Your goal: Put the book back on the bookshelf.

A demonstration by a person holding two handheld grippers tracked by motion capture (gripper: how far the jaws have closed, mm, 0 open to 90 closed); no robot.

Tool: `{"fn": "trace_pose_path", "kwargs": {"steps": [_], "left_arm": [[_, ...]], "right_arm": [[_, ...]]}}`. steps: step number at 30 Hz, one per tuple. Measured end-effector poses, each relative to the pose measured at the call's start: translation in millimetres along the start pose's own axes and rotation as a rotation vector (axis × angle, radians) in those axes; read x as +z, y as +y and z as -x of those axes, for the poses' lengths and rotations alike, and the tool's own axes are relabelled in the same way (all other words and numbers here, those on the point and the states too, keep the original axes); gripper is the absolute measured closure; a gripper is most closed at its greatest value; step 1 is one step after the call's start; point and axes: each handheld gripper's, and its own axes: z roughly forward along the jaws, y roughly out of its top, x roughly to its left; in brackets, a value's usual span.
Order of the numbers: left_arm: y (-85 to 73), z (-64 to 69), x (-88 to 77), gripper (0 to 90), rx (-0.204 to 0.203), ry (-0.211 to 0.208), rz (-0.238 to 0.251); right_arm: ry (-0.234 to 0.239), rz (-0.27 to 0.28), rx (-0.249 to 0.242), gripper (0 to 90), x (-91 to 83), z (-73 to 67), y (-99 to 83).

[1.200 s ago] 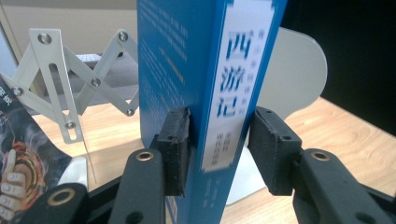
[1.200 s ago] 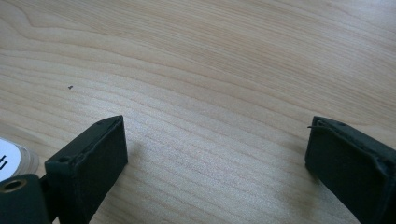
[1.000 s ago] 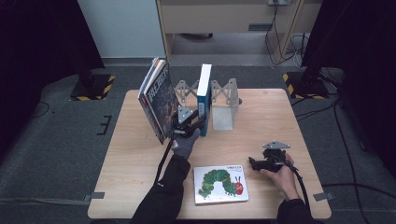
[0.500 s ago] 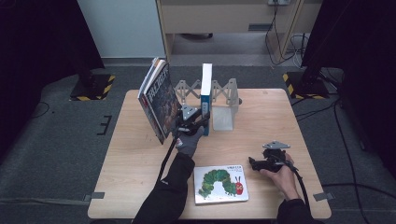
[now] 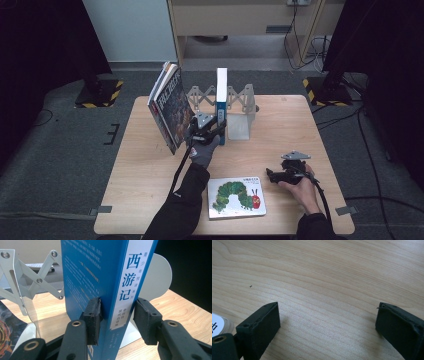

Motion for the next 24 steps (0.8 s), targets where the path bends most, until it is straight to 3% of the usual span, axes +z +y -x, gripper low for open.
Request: {"fn": "trace_pose_path", "kwargs": {"steps": [10, 19, 24], "left_arm": [[-0.8, -3.3, -7.0, 56.5, 0.017, -0.006, 0.012], [10.3, -6.3, -14.8, 57.6, 0.018, -0.013, 0.055], [16.3, -2.7, -15.0, 61.2, 0.039, -0.021, 0.058]], "right_arm": [[0.0, 0.0, 0.0, 5.9, 0.0, 0.0, 0.0], [0.0, 0.0, 0.0, 6.0, 0.0, 0.0, 0.0], [0.0, 0.0, 0.0, 6.0, 0.0, 0.0, 0.0]]}}
